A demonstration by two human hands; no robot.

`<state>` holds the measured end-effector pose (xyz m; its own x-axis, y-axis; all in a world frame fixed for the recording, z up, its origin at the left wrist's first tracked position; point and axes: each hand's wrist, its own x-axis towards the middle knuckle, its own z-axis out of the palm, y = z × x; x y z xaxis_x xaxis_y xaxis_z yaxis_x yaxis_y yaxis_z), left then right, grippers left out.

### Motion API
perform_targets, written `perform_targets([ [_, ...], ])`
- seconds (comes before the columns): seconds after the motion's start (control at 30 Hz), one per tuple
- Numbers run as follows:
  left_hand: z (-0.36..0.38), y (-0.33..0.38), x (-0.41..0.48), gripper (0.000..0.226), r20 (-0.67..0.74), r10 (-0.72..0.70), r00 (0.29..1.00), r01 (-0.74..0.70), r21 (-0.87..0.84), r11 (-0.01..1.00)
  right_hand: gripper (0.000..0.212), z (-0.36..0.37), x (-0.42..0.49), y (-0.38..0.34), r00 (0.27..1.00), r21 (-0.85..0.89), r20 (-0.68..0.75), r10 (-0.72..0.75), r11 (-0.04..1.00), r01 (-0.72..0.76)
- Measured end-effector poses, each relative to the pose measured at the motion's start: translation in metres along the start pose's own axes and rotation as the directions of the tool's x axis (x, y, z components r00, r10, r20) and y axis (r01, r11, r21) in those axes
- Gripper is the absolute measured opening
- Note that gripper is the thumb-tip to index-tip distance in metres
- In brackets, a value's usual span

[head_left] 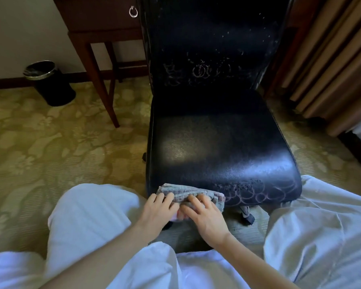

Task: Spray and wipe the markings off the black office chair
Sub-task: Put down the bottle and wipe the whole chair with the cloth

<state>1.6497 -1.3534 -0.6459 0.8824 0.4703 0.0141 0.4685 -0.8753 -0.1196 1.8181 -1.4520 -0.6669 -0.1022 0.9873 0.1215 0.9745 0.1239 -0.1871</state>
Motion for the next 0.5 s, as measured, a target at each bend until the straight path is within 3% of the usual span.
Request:
perform_targets([
  [0.17, -0.013, -0.017, 0.009, 0.034, -0.133, -0.071, 0.989, 0.057, -0.11, 0.992, 0.048, -0.005, 0.021, 0.014, 0.99, 0.005, -0.141, -0.026, 1.0, 0.027],
  [0.4, -0.018, -0.05, 0.031, 0.044, -0.049, -0.136, 0.989, 0.118, -0.267, 0.956, 0.048, -0.024, 0.063, 0.03, 0.991, 0.066, -0.131, -0.026, 0.997, 0.035],
  [0.5, -0.028, -0.069, 0.055, 0.042, -0.063, -0.241, 0.969, 0.208, -0.326, 0.922, 0.046, -0.038, 0.101, 0.042, 0.988, 0.156, -0.14, 0.069, 0.987, -0.047],
])
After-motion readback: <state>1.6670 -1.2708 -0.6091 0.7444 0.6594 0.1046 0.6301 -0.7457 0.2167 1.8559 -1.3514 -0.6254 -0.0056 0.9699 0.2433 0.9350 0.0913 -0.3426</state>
